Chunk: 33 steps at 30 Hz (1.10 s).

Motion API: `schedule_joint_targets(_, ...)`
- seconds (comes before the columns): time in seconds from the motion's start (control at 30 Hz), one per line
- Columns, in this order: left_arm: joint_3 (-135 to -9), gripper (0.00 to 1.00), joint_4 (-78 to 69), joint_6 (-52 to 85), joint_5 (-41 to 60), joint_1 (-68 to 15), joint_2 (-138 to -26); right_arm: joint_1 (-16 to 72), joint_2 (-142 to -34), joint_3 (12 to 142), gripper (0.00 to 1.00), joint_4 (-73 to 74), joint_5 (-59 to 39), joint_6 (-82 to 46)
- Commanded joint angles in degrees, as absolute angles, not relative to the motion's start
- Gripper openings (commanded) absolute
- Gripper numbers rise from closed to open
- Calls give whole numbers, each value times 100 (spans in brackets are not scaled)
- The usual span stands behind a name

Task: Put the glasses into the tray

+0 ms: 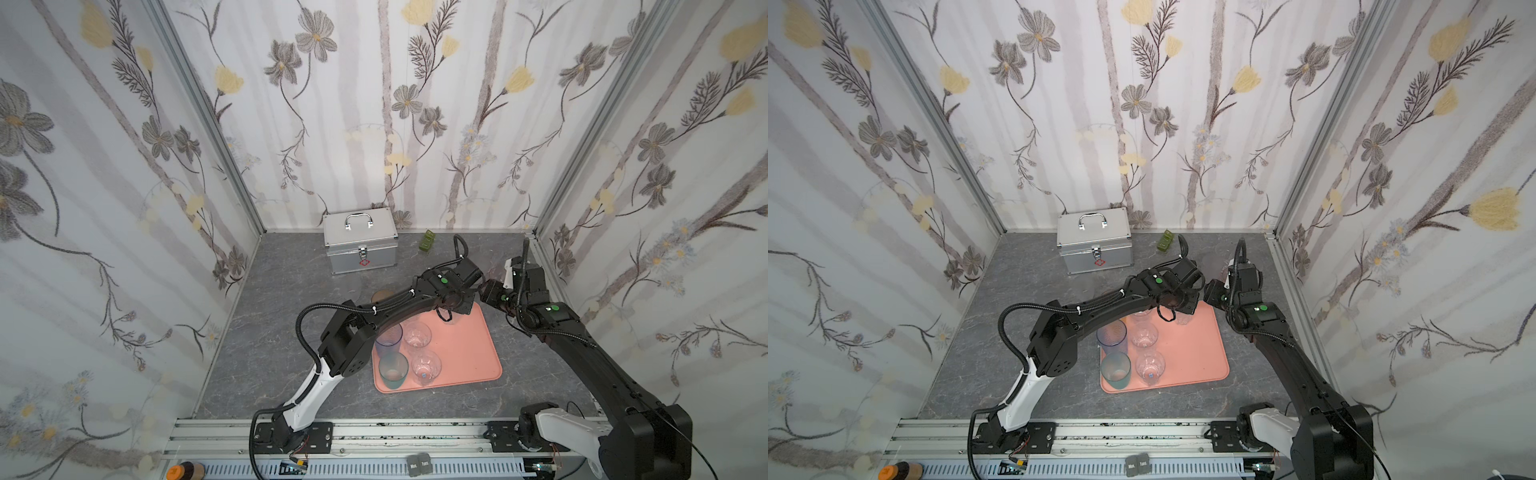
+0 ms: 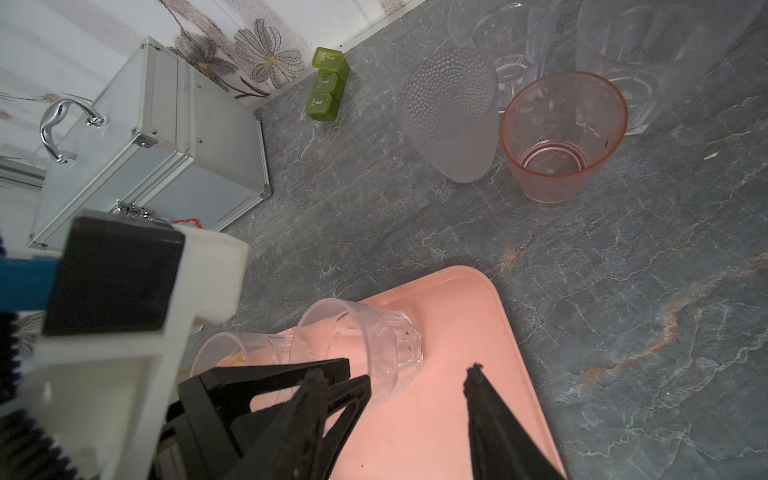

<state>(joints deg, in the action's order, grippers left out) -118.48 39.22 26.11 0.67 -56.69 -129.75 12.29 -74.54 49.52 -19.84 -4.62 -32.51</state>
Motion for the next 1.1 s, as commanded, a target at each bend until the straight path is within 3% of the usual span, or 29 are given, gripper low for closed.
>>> schedule_joint_targets(0.0, -11982, 29, 3841, 2569, 113, -5652, -12827, 1230, -7444, 4862, 54, -1830, -466, -3190)
schedule_joint_targets(0.27, -11988, 39, 3834, 2054, -481, -5423, -11983, 1248, -7651, 4365, 54, -1748, -970, -3093)
schedule_joint_targets(0.43, -11098, 42, 3782, 1854, -1292, -4982, -11217, 1382, -7864, 4207, 55, -1518, -1232, -3206)
schedule_joint_targets(0.73, -9141, 46, 2631, 2122, -1786, -4413, -9722, 1682, -8595, 4626, 55, -1287, -1290, -3196)
schedule_joint_targets(1.07, -8700, 50, 2329, 2119, -1595, -4377, -9637, 2193, -9363, 5247, 54, -1310, -1127, -3194)
